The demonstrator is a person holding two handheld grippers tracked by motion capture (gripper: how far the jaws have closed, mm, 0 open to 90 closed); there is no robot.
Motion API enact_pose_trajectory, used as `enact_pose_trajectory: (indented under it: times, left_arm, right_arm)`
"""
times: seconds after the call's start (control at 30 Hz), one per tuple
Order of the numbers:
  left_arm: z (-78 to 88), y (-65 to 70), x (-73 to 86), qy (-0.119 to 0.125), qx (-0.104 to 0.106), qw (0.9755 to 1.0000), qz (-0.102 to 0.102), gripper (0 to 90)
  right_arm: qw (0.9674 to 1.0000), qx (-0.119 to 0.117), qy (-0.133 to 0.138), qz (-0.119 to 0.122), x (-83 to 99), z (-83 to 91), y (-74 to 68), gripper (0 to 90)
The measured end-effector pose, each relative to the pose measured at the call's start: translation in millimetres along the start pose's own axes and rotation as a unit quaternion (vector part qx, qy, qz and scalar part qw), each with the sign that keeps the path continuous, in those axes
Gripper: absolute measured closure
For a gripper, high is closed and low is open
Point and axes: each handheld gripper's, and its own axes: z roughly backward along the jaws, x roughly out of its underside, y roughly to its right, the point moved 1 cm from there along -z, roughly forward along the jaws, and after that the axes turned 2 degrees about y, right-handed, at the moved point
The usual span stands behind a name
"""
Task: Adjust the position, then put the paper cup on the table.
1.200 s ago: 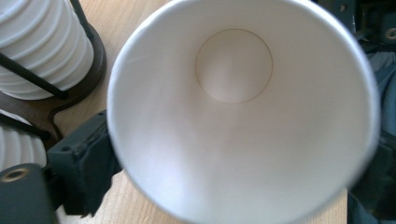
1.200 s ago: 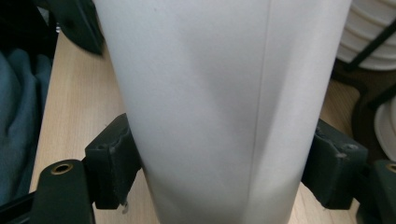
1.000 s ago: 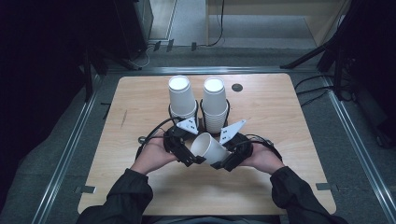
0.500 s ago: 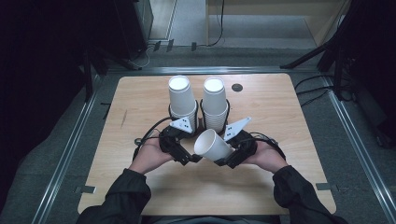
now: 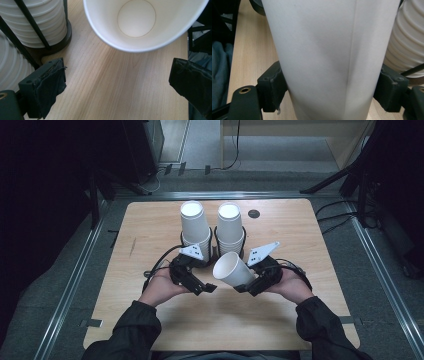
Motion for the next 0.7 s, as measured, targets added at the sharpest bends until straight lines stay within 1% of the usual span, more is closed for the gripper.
enact_pose_trajectory:
  times: [0.07,0.17,0.23,0.33,0.37,0.43,0.5,0.57,0.63,0.67,0.7]
  left_arm:
    - [-0.9,0.9,0.0,0.005,0.001,1.0000,0.002,1.0]
    - [-1.9,1.9,-0.9,0.007,0.004,1.0000,0.004,1.3]
    - [-2.3,2.8,-2.0,0.012,0.006,0.9999,0.007,1.4]
    - [-1.9,4.2,-3.9,0.025,0.008,0.9996,0.009,1.5]
    - [-1.6,4.7,-4.3,0.029,0.008,0.9995,0.008,3.1]
    - [-0.6,6.3,-5.2,0.039,0.019,0.9991,0.003,7.6]
    - [-0.3,7.5,-7.0,0.045,0.011,0.9989,0.002,7.6]
    - [-0.3,6.9,-8.4,0.051,0.014,0.9986,0.008,7.5]
    - [0.0,6.7,-9.5,0.059,0.012,0.9981,0.011,7.5]
    - [0.2,6.0,-10.3,0.064,0.014,0.9978,0.015,7.4]
    - [0.3,5.9,-11.3,0.068,0.016,0.9973,0.020,5.6]
  right_arm:
    - [1.0000,0.003,0.005,-0.002,0.3,3.2,0.6,22.2]
    - [0.9999,0.002,0.014,-0.006,0.4,6.9,1.9,22.2]
    - [0.9997,0.001,0.022,-0.008,0.2,8.6,2.4,22.2]
    - [0.9996,0.001,0.026,-0.007,-0.4,9.8,2.2,22.2]
    - [0.9996,0.001,0.028,-0.007,-0.8,10.1,2.0,22.2]
    - [0.9994,0.001,0.033,-0.006,-1.8,10.6,1.4,22.2]
    - [0.9992,-0.001,0.040,-0.007,-3.1,11.4,1.2,22.2]
    - [0.9989,-0.005,0.046,-0.008,-4.2,11.7,0.7,22.2]
    - [0.9987,-0.008,0.050,-0.008,-5.0,11.7,0.3,22.2]
    - [0.9986,-0.009,0.052,-0.007,-5.5,11.4,0.0,22.2]
    - [0.9985,-0.011,0.054,-0.008,-5.9,11.0,-0.3,22.2]
